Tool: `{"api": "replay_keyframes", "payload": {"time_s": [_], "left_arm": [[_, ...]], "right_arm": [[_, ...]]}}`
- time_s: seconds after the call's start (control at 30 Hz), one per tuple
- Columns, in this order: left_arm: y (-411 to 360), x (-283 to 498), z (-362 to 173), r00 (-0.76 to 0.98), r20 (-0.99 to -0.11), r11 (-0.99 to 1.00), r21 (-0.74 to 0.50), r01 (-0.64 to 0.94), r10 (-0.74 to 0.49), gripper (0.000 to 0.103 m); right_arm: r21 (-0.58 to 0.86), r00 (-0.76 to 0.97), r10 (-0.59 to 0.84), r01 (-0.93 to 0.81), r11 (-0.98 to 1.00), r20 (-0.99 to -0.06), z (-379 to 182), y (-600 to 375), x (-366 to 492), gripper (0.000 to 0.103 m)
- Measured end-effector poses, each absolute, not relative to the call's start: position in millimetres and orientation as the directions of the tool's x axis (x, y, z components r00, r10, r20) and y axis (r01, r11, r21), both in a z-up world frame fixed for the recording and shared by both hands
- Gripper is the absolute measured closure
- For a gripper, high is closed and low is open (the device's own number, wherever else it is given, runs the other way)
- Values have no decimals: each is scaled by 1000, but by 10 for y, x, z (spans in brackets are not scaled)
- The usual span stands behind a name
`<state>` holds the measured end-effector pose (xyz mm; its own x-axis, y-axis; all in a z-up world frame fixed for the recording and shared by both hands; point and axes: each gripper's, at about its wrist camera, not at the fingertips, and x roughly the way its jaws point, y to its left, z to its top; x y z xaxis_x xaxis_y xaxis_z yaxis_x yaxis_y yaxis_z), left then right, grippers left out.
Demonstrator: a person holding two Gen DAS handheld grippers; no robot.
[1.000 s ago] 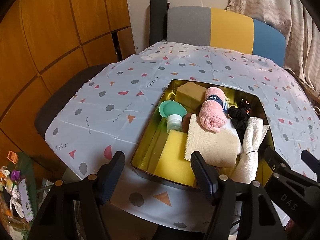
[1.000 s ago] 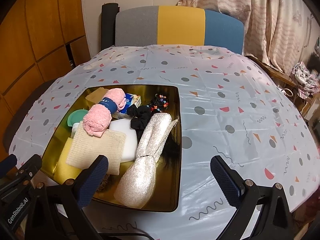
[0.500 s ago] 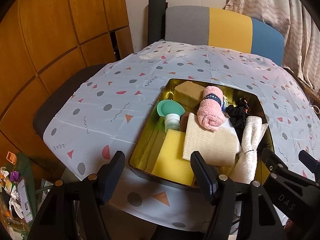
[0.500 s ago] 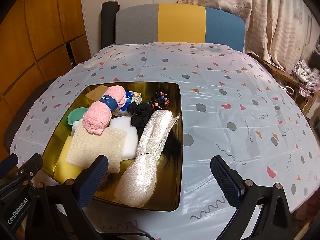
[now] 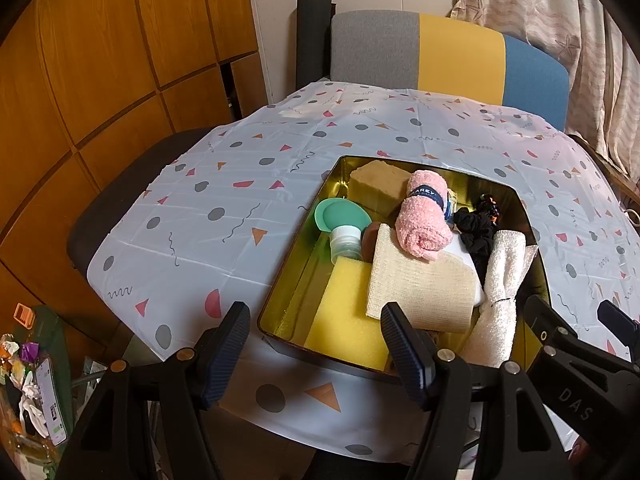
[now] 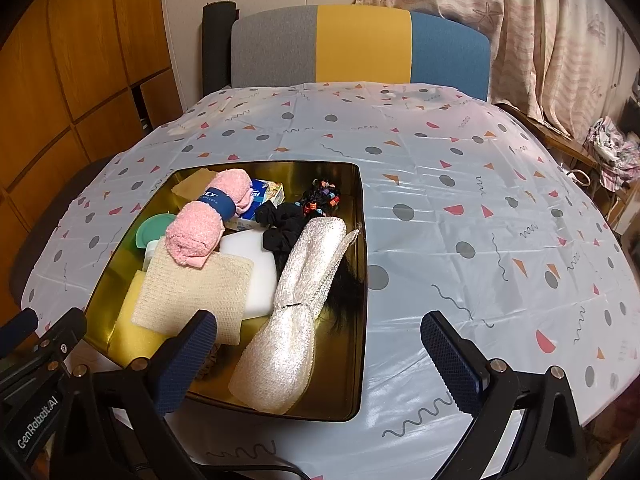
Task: Organize rigid objects
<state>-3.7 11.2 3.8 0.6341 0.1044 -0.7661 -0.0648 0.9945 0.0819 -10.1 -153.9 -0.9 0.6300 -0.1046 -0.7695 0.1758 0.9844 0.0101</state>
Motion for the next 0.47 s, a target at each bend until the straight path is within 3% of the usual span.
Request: {"api": "replay_keyframes", "payload": {"time_s": [0.47], "left_arm": [[114, -20, 6, 623, -777, 996, 74, -59, 94, 34]], "right_arm": [[14, 630, -105, 182, 983, -770, -25, -1552, -99, 0]]}}
